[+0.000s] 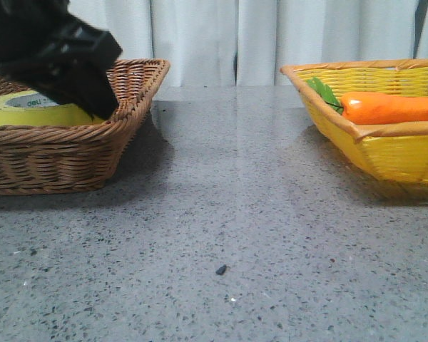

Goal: Transfer tape with both arms

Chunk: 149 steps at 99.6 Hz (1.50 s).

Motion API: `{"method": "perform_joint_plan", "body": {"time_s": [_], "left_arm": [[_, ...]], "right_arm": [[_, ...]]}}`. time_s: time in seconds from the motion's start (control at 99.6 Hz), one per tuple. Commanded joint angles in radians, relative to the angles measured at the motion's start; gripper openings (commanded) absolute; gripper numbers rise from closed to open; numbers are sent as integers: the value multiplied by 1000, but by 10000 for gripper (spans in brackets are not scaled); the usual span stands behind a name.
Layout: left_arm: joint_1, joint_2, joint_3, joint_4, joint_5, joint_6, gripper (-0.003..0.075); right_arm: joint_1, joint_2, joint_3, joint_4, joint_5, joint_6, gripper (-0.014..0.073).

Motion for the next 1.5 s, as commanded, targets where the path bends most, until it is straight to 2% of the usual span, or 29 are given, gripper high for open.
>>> {"method": "perform_joint_plan", "body": {"time_s": [0.0, 0.161, 0.231, 0.381, 0.713, 1.034, 1.244, 1.485], "left_arm": [[2, -86, -32, -10, -59, -3, 281], [2, -212, -25, -10, -99, -3, 251], [2, -281, -2, -10, -135, -3, 183], [2, -441, 91, -10, -207, -3, -23], [2, -813, 408, -9, -369, -3, -21], [2, -1146, 643, -31, -380, -3, -21], [2, -1286, 729, -38, -378, -3, -21], [2, -1299, 741, -37, -372, -3, -21]], "right_arm": [[-1, -31, 19, -17, -111, 2, -74], [-1, -126, 135, -59, -239, 2, -74], [-1, -176, 192, -70, -307, 2, -74], [-1, -294, 316, -98, -439, 2, -74], [-1, -490, 515, -221, -597, 2, -74], [-1, -579, 646, -270, -683, 2, -71], [-1, -584, 672, -270, -704, 2, -59], [-1, -584, 672, -270, -697, 2, -59]]}}
